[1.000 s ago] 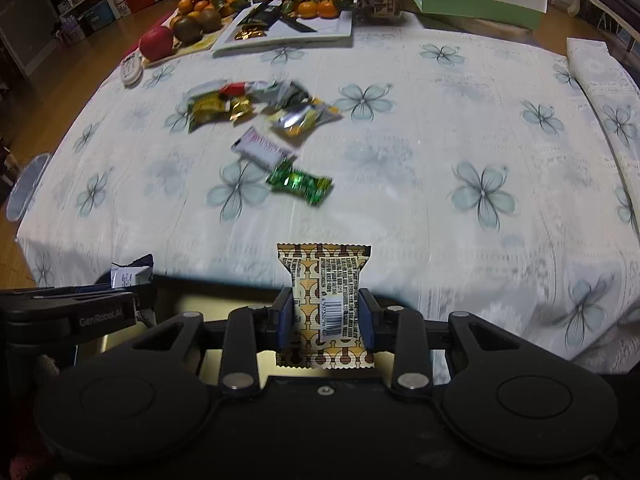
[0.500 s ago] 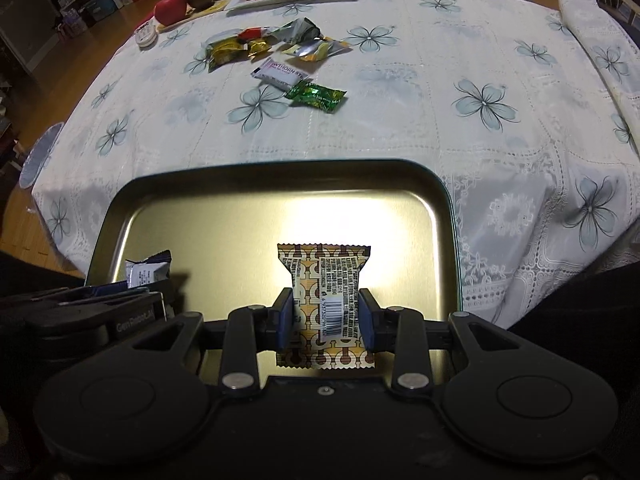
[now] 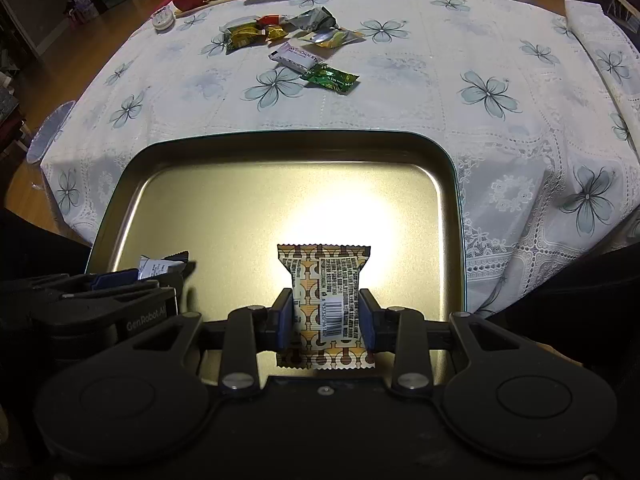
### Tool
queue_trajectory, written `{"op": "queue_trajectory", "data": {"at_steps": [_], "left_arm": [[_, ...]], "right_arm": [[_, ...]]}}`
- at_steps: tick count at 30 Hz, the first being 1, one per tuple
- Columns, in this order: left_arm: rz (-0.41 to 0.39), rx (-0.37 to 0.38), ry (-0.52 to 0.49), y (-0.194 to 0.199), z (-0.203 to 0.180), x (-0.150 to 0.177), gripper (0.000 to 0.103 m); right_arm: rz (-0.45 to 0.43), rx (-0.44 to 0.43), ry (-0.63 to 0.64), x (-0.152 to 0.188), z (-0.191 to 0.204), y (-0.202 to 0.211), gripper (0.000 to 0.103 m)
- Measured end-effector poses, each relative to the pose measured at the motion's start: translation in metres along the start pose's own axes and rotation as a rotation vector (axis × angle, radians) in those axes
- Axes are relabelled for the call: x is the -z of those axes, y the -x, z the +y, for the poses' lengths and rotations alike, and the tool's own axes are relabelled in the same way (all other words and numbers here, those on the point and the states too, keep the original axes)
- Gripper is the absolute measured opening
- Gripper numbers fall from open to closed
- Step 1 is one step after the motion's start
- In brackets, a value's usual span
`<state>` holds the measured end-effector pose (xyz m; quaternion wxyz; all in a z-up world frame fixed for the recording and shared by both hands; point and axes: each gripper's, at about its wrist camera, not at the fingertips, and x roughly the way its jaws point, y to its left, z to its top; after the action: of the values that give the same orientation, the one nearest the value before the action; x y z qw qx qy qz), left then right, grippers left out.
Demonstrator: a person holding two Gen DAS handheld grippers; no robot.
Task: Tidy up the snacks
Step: 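Carry both snacks over the gold tray and lower them toward it, then open left tool releasing packet while right tool releases brown bar onto tray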
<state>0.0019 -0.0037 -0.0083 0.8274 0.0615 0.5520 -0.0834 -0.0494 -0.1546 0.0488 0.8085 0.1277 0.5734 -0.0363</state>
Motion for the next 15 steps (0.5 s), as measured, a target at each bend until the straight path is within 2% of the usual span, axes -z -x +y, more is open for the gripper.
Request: {"op": "queue_trajectory", "data": {"at_steps": [3, 5, 6, 15], "left_arm": [[0.011, 0.004, 0.017, -0.0012, 0.0026, -0.0007, 0.055], [0.007, 0.003, 0.021, -0.0009, 0.0031, -0.0008, 0.056], [0.005, 0.002, 0.021, -0.001, 0.0033, -0.0009, 0.056], [0.005, -0.007, 0.012, -0.0019, 0.0014, -0.0014, 0.057]], "right_arm": [[-0.005, -0.009, -0.01, -0.0023, -0.0023, 0.0002, 0.041], [-0.004, -0.02, -0.018, -0.0027, -0.0033, 0.0001, 0.05], [0.002, -0.022, -0.02, -0.0029, -0.0037, -0.0004, 0.052], [0.019, 0.009, -0.046, -0.0035, -0.0072, -0.0052, 0.054]]}}
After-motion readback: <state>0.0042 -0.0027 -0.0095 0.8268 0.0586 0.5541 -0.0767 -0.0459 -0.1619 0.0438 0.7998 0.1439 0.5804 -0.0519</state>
